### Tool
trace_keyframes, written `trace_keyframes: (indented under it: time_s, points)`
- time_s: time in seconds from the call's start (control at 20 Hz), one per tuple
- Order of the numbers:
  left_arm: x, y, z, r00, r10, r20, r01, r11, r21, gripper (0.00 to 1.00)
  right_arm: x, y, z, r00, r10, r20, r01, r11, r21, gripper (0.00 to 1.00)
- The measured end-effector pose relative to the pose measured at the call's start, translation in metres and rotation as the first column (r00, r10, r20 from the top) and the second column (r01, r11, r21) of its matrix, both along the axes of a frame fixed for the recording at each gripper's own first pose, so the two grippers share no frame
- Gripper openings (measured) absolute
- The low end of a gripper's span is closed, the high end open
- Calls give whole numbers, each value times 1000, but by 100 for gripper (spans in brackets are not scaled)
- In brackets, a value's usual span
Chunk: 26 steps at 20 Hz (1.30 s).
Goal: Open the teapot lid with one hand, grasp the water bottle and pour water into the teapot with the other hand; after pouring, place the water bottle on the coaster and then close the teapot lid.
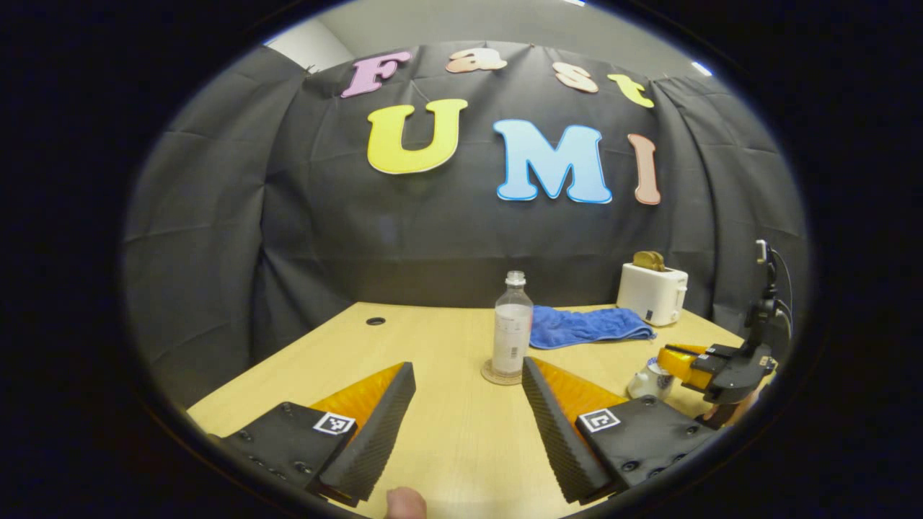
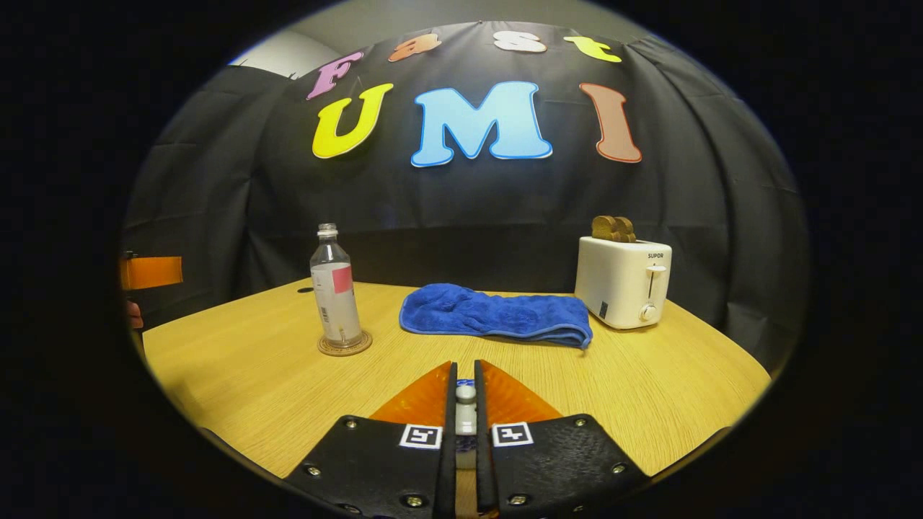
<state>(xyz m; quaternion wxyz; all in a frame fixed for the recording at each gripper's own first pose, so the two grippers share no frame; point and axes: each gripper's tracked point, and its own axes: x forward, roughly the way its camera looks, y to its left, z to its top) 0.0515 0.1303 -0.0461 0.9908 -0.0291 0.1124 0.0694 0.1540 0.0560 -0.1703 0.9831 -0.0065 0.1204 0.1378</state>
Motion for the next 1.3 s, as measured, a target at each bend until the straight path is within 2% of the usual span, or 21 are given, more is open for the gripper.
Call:
trace_keyframes:
  time_s: [0.15, 0.35, 0.4, 0.45, 0.5, 0.55, 0.85, 1.0, 1.15, 1.3]
  points:
    - [-1, 0, 2, 1000, 1, 6, -1, 1000, 4, 100, -1, -5, 9, 1000, -22, 17, 22, 1000, 17, 13]
    - [-2, -13, 16, 999, -16, 42, 15, 1000, 22, 100, -8, -19, 32, 995, -83, 48, 81, 996, 43, 35]
    - [-1, -20, 20, 998, -25, 55, 24, 999, 28, 100, -10, -24, 39, 993, -100, 57, 97, 994, 45, 51]
    - [-2, -26, 26, 997, -36, 69, 33, 999, 33, 100, -16, -28, 47, 991, -114, 68, 111, 993, 44, 59]
    - [-3, -33, 30, 995, -46, 86, 43, 998, 35, 100, -22, -36, 56, 986, -143, 81, 141, 989, 34, 78]
    - [-4, -45, 38, 992, -63, 111, 59, 998, 34, 100, -31, -43, 67, 982, -162, 100, 160, 987, 29, 90]
    - [-15, -91, 54, 975, -126, 181, 122, 992, 35, 100, -92, -47, 101, 968, -198, 154, 196, 980, 28, 93]
    - [-33, -99, 59, 969, -120, 215, 118, 993, 24, 100, -125, -38, 105, 963, -203, 175, 201, 979, 27, 93]
    - [-54, -99, 57, 967, -114, 228, 107, 993, 41, 100, -146, -30, 112, 966, -173, 194, 175, 985, 3, 93]
    - [-65, -102, 54, 963, -114, 244, 105, 993, 51, 100, -162, -23, 109, 967, -169, 188, 167, 986, 24, 94]
